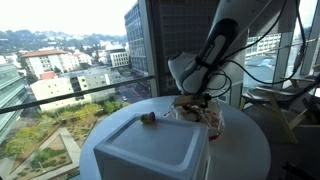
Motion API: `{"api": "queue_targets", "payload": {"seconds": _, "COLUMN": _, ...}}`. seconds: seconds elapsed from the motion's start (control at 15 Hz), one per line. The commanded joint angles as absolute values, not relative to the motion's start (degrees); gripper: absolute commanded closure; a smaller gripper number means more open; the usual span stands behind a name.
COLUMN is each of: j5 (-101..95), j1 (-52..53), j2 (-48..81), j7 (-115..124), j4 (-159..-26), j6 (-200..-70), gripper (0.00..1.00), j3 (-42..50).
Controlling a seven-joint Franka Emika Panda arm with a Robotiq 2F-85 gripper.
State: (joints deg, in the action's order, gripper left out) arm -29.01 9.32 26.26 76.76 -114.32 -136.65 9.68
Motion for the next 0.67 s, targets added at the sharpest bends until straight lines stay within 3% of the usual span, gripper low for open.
{"api": "queue_targets", "payload": {"seconds": 0.0, "j5": -31.62, "j1": 13.71, "j2": 19.85, "j7": 81.75, "j4": -114.72, "j6": -128.16, "gripper": 0.06, "j3": 10.27}}
{"api": "queue_targets", "payload": {"seconds": 0.13, "j5": -31.78, "j1": 14.16, "j2": 16.59, "j7": 82.46, "j4": -114.87, "j6": -125.94, "gripper": 0.0, "j3": 8.15}}
{"api": "queue_targets", "payload": {"seconds": 0.6, "j5": -26.71, "j1": 12.23, "j2": 10.96, "j7": 71.92, "j4": -114.77, "j6": -137.03, "gripper": 0.0, "j3": -0.81}}
